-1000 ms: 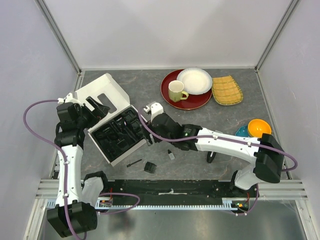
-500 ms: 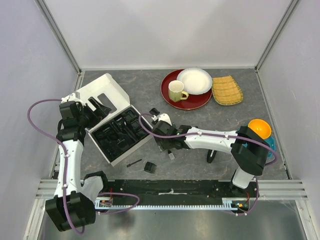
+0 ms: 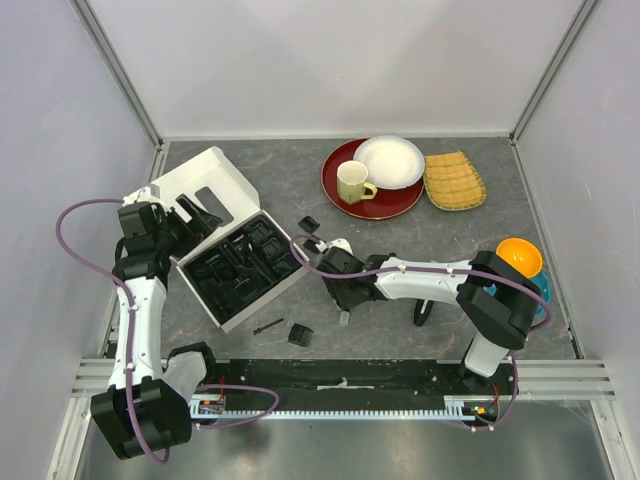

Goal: Sort the hair-cutting tools

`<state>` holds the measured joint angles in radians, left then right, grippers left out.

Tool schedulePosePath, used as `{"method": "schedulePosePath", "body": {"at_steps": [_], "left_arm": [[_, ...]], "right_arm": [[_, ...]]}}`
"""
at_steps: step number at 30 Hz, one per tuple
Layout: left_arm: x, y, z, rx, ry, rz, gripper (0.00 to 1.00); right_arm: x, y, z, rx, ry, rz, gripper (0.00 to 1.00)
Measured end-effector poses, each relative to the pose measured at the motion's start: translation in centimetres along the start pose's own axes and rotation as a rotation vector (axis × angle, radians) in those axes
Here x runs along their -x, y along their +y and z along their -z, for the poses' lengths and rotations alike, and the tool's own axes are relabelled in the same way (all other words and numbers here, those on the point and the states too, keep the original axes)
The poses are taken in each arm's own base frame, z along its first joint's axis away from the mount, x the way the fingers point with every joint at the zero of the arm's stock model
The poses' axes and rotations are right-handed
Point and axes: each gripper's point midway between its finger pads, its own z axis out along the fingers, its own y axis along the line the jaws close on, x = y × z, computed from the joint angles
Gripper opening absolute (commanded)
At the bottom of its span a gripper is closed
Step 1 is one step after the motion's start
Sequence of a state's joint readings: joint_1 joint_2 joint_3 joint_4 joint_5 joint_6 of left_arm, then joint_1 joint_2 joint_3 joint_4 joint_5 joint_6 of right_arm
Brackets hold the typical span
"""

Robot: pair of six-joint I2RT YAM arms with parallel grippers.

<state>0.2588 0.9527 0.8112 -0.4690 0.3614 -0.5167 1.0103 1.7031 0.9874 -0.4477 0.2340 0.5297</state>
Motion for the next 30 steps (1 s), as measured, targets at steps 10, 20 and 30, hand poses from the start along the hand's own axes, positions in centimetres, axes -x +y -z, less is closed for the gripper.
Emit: {"method": "schedulePosePath", "body": {"at_steps": [10,20,30], "left_arm": [[0.1,0.0,0.0,-0.003,0.001,0.005,0.91],[0.0,0.0,0.1,-0.007,0.002,0.006,0.91],[0.0,-0.1,0.1,-0.016,0.006,0.009,0.90]], "right_arm": [[0.1,0.7,0.1,0.041,-0.005,-0.020,0.73],[-0.6,-0.3,2.3,0.027,-0.065,-0.182,0.79],[-3.2,0.8,2.0,0.023,-0.027,-0.288,0.67]]}}
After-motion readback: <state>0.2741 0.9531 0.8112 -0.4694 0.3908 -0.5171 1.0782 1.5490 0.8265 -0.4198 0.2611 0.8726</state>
